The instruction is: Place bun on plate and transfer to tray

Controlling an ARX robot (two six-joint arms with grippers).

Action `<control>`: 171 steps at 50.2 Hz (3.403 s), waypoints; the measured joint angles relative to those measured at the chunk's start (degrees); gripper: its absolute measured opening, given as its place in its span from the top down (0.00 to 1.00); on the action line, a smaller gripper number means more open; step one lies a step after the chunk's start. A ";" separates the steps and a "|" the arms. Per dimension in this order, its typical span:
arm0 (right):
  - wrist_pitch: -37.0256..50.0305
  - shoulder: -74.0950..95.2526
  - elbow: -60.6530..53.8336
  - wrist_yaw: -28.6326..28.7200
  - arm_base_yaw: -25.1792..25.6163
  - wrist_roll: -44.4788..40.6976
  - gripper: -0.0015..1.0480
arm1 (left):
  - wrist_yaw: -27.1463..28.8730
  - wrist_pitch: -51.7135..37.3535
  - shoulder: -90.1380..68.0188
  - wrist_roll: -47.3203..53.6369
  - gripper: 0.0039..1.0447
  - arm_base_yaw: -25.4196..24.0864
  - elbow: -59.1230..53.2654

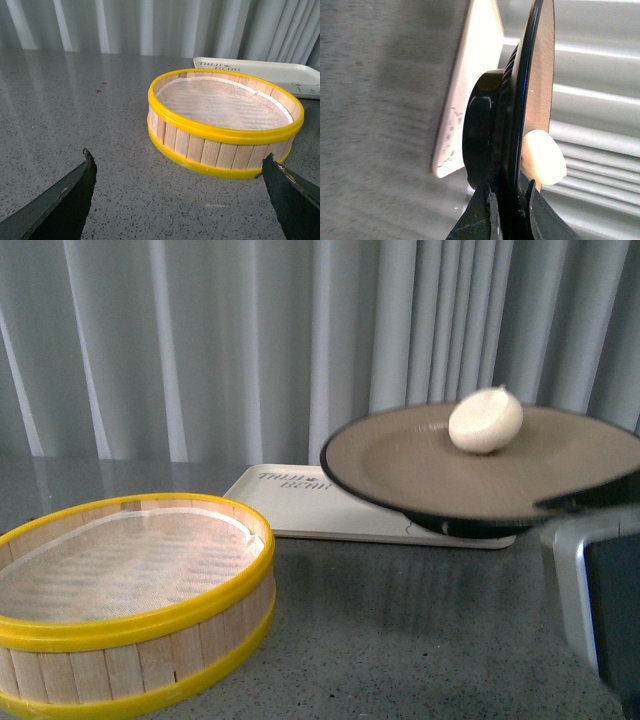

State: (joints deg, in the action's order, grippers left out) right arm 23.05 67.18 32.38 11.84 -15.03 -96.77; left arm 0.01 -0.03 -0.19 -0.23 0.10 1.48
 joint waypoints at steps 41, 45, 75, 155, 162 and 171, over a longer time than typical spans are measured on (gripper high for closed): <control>12.76 26.53 23.21 16.28 13.57 21.59 0.98 | 0.00 0.00 0.00 0.00 0.06 0.00 0.00; 12.72 28.61 25.53 16.39 14.01 23.02 0.98 | 0.00 0.00 0.00 0.00 0.06 0.00 0.00; -17.64 47.45 50.60 21.22 16.06 4.35 0.98 | 0.00 0.00 0.00 -0.02 0.06 0.00 0.00; 6.78 22.45 29.35 1.92 5.31 23.54 0.09 | 0.00 0.00 0.00 -0.02 0.06 0.00 0.00; 7.21 12.85 25.18 -1.51 3.89 37.88 0.08 | 0.02 0.00 0.00 0.00 0.06 0.00 0.00; 3.45 11.52 22.58 -15.67 3.65 57.00 0.20 | -0.02 0.00 0.00 0.00 0.06 0.00 0.00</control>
State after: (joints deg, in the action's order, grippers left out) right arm 26.50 78.70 54.96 -3.84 -11.38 -39.77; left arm -0.01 -0.03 -0.19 -0.23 0.10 1.48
